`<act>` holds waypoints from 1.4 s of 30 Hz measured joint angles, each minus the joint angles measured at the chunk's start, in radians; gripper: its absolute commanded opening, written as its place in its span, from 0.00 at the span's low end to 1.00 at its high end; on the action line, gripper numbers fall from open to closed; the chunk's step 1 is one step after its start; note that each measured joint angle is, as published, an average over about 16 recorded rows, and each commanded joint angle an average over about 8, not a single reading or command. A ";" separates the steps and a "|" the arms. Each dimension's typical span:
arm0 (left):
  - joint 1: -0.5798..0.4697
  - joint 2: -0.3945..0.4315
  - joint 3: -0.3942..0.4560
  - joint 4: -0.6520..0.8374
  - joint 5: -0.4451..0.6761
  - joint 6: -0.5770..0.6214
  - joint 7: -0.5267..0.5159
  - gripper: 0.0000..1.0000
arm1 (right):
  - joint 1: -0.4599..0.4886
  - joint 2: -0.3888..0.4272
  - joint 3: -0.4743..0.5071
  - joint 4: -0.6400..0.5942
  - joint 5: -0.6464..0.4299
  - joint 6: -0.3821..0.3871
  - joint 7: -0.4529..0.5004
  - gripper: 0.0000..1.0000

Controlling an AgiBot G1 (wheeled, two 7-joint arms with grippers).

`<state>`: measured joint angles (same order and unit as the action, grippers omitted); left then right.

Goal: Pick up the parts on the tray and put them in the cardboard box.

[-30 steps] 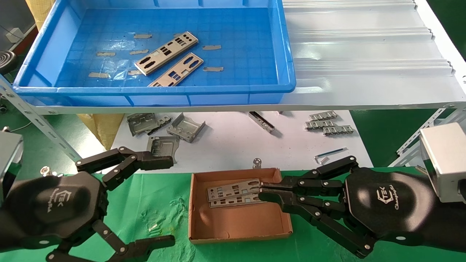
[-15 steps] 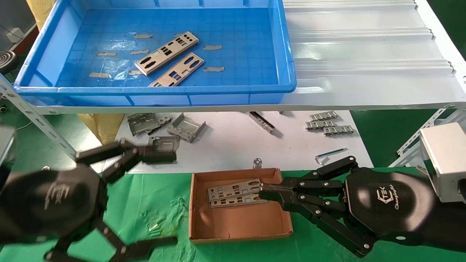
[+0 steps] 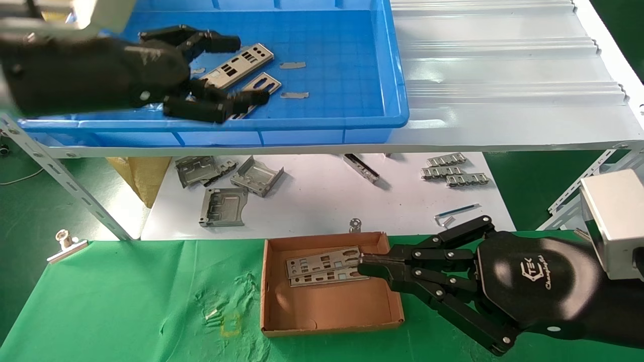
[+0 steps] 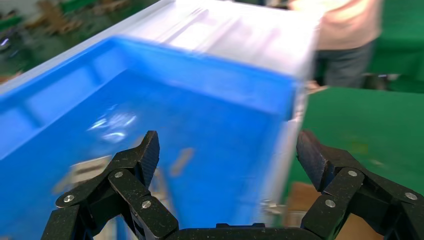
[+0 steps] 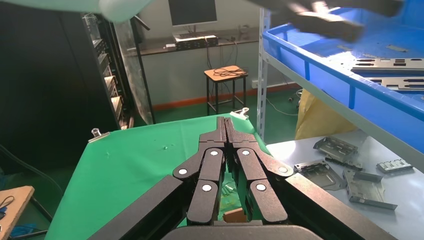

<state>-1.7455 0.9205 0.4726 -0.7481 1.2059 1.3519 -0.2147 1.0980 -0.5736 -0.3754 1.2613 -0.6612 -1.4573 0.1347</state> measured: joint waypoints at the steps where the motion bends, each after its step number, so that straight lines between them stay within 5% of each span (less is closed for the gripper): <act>1: -0.028 0.020 0.009 0.048 0.021 -0.010 0.011 1.00 | 0.000 0.000 0.000 0.000 0.000 0.000 0.000 0.00; 14: -0.234 0.211 0.087 0.502 0.187 -0.185 0.123 1.00 | 0.000 0.000 0.000 0.000 0.000 0.000 0.000 0.05; 15: -0.240 0.220 0.091 0.522 0.194 -0.197 0.127 1.00 | 0.000 0.000 0.000 0.000 0.000 0.000 0.000 0.11; 21: -0.266 0.263 0.106 0.603 0.221 -0.250 0.154 1.00 | 0.000 0.000 0.000 0.000 0.000 0.000 0.000 0.83; 23: -0.270 0.273 0.109 0.622 0.226 -0.262 0.163 0.90 | 0.000 0.000 0.000 0.000 0.000 0.000 0.000 1.00; 29: -0.280 0.296 0.113 0.661 0.233 -0.290 0.189 0.15 | 0.000 0.000 0.000 0.000 0.000 0.000 0.000 1.00; 31: -0.281 0.303 0.113 0.672 0.234 -0.300 0.197 0.00 | 0.000 0.000 0.000 0.000 0.000 0.000 0.000 1.00; 42: -0.288 0.332 0.114 0.712 0.236 -0.343 0.223 0.00 | 0.000 0.000 0.000 0.000 0.000 0.000 0.000 1.00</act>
<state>-2.0333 1.2526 0.5862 -0.0359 1.4420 1.0092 0.0085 1.0981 -0.5735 -0.3757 1.2612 -0.6610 -1.4572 0.1346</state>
